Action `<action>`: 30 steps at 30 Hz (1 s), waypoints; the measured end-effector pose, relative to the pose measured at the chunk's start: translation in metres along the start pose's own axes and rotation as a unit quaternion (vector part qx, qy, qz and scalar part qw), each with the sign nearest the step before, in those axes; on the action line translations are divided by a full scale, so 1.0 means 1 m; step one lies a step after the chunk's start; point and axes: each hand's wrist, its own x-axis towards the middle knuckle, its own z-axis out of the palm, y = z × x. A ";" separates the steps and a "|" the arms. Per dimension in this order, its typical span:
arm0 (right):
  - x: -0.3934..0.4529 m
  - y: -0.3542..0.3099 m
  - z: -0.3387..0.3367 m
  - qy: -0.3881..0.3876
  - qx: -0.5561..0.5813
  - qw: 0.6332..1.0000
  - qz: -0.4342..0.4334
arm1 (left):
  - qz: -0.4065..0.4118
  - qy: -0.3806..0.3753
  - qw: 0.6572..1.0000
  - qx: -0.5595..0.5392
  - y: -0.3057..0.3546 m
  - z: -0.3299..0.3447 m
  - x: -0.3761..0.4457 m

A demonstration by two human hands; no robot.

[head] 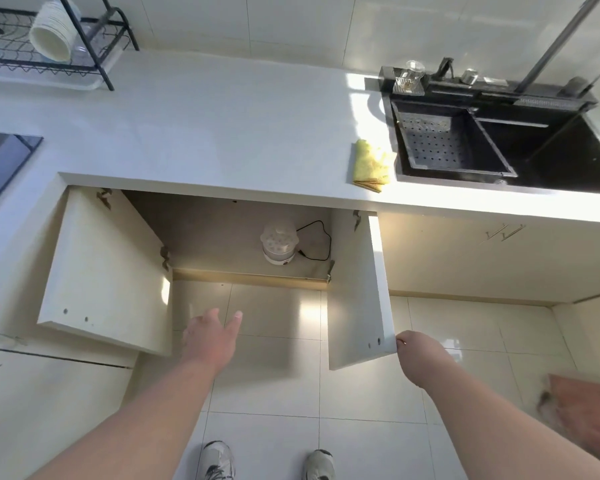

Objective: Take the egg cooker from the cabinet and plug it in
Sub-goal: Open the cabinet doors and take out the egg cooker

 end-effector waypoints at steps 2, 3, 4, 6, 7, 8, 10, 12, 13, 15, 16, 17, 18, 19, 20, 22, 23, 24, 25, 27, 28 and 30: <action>-0.002 -0.001 -0.005 0.021 0.059 0.998 0.018 | 0.010 -0.015 1.000 -0.007 0.007 0.003 -0.006; -0.004 -0.003 -0.009 0.044 0.089 0.995 0.025 | 0.015 -0.020 1.000 -0.006 0.010 0.004 -0.008; -0.007 -0.007 -0.011 0.074 0.113 0.990 0.024 | 0.018 -0.024 1.000 -0.006 0.013 0.004 -0.010; -0.012 -0.016 -0.019 0.144 0.150 0.978 0.000 | 0.026 -0.028 0.999 -0.013 0.020 0.003 -0.014; -0.015 -0.023 -0.022 0.173 0.169 0.970 -0.021 | 0.031 -0.026 0.999 -0.023 0.024 0.001 -0.016; -0.018 -0.031 -0.024 0.191 0.192 0.962 -0.044 | 0.037 -0.025 0.998 -0.036 0.027 -0.001 -0.019; -0.025 -0.051 -0.029 0.187 0.267 0.942 -0.081 | 0.044 -0.025 0.997 -0.061 0.031 -0.007 -0.022; -0.031 -0.075 -0.034 0.155 0.370 0.911 -0.092 | 0.042 -0.023 0.995 -0.090 0.036 -0.016 -0.022; -0.034 -0.087 -0.036 0.139 0.409 0.897 -0.090 | 0.037 -0.023 0.994 -0.104 0.037 -0.020 -0.021; -0.036 -0.110 -0.038 0.096 0.477 0.870 -0.075 | 0.029 -0.028 0.992 -0.123 0.038 -0.028 -0.016; -0.033 -0.120 -0.039 0.074 0.509 0.855 -0.065 | 0.028 -0.028 0.991 -0.124 0.040 -0.032 -0.012; -0.030 -0.129 -0.038 0.056 0.541 0.837 -0.052 | 0.025 -0.028 0.991 -0.125 0.042 -0.035 -0.007; -0.024 -0.137 -0.038 0.037 0.574 0.817 -0.037 | 0.018 -0.025 0.991 -0.131 0.043 -0.039 0.000; -0.017 -0.144 -0.038 0.018 0.608 0.794 -0.017 | 0.010 -0.023 0.990 -0.136 0.044 -0.042 0.008; -0.009 -0.150 -0.039 0.001 0.637 0.771 0.005 | 0.005 -0.024 0.990 -0.140 0.045 -0.046 0.016; 0.013 -0.165 -0.039 -0.013 0.673 0.738 0.040 | -0.005 -0.029 0.988 -0.150 0.047 -0.052 0.043; 0.024 -0.173 -0.038 -0.011 0.682 0.729 0.051 | -0.008 -0.034 0.988 -0.151 0.047 -0.054 0.059; 0.036 -0.181 -0.034 -0.006 0.686 0.725 0.064 | -0.012 -0.042 0.988 -0.146 0.046 -0.056 0.075; 0.047 -0.189 -0.032 0.001 0.692 0.718 0.078 | -0.011 -0.050 0.989 -0.139 0.047 -0.059 0.093; 0.069 -0.205 -0.024 0.015 0.697 0.708 0.113 | -0.005 -0.066 0.990 -0.127 0.046 -0.065 0.133; 0.074 -0.208 -0.022 0.016 0.701 0.701 0.126 | 0.000 -0.070 0.990 -0.124 0.049 -0.069 0.145; 0.089 -0.219 -0.019 0.016 0.710 0.690 0.142 | 0.003 -0.078 0.988 -0.137 0.050 -0.078 0.172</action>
